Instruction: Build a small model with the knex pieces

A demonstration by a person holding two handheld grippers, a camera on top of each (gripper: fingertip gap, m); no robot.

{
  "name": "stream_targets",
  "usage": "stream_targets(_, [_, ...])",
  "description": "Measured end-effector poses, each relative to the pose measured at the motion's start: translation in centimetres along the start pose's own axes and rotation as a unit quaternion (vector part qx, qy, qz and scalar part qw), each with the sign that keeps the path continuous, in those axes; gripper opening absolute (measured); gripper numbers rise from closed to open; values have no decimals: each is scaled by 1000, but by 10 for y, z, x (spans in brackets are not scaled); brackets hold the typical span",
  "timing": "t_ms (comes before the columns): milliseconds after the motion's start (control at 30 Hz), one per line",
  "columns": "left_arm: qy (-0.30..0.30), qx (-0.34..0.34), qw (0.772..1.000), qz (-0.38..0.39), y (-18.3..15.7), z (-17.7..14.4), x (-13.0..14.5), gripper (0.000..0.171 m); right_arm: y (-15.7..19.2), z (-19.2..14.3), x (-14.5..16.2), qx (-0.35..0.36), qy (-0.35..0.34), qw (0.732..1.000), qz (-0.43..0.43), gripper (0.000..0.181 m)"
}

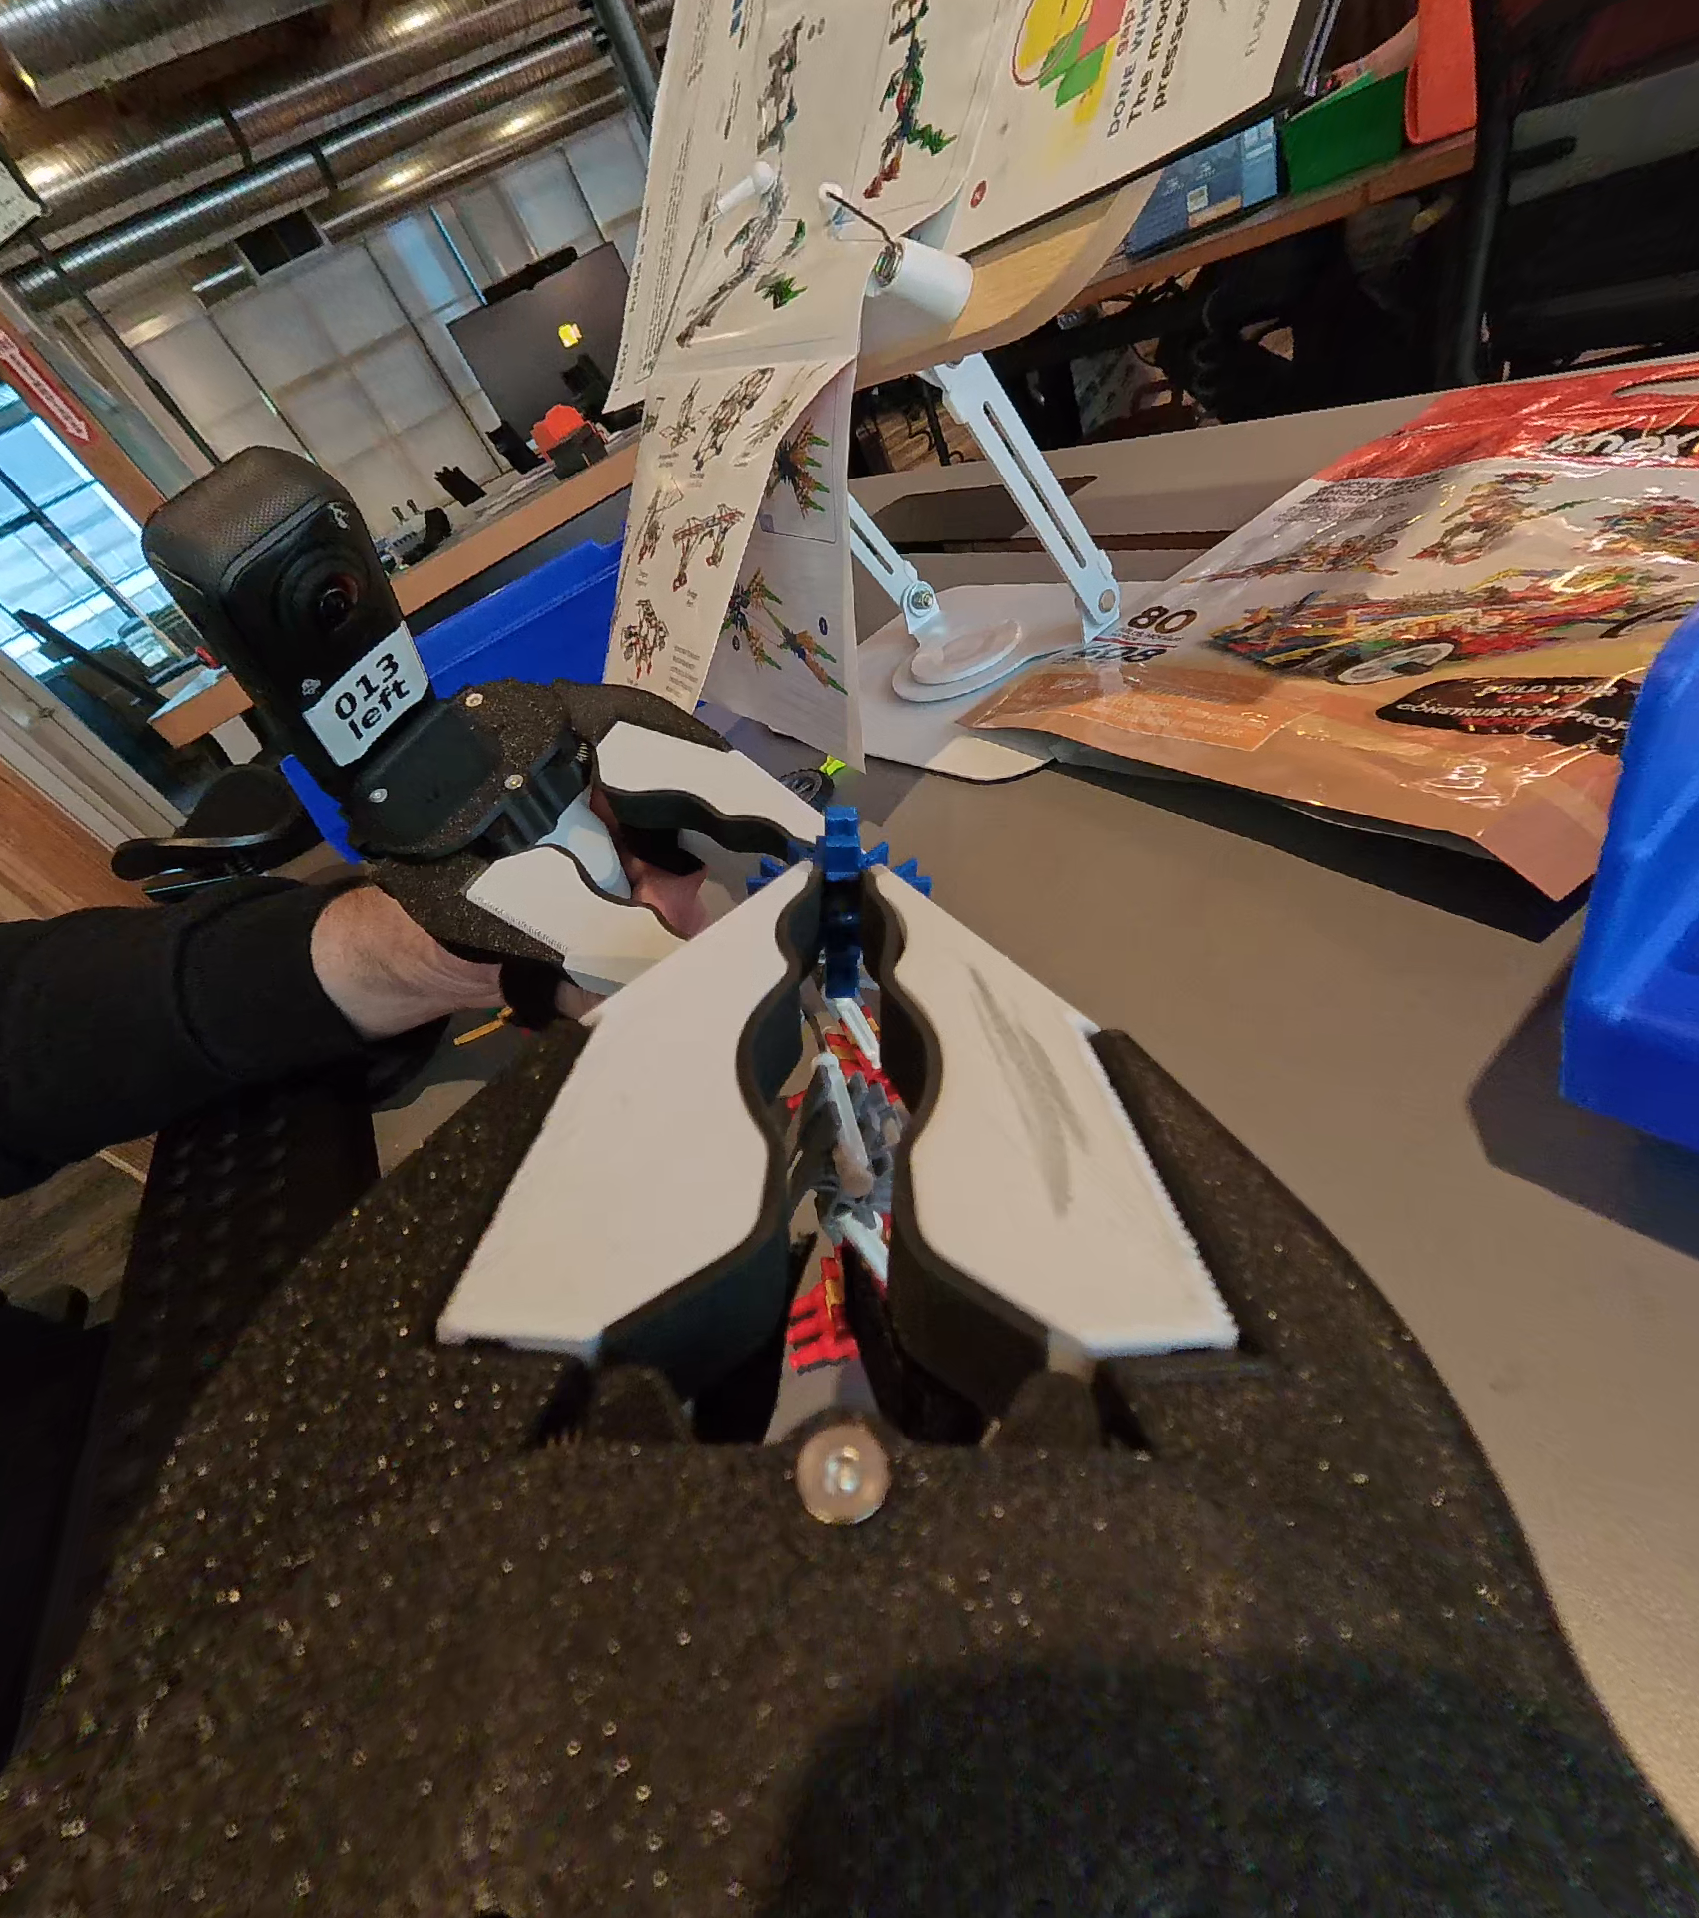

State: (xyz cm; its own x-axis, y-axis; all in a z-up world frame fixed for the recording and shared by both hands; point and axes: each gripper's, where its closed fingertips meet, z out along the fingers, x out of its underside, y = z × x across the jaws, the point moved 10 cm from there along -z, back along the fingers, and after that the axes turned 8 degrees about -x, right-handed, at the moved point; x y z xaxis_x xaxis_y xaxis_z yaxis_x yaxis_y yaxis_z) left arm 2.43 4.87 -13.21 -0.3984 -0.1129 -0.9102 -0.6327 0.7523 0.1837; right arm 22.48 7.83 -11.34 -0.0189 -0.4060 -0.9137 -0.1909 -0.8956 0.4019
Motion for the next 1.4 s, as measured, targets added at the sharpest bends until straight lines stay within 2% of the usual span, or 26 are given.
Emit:
stream_targets(433, [-3,7,1000,-1,0,0,0,36,-5,-2,1,3,15,1000,0,6])
stream_targets(933, [-11,14,1000,2,1,-2,-3,32,-7,8,5,-13,67,998,-11,6])
stream_targets(1400, [-17,61,998,15,0,-4,-4,29,-11,8,8,-67,98,993,-5,5])
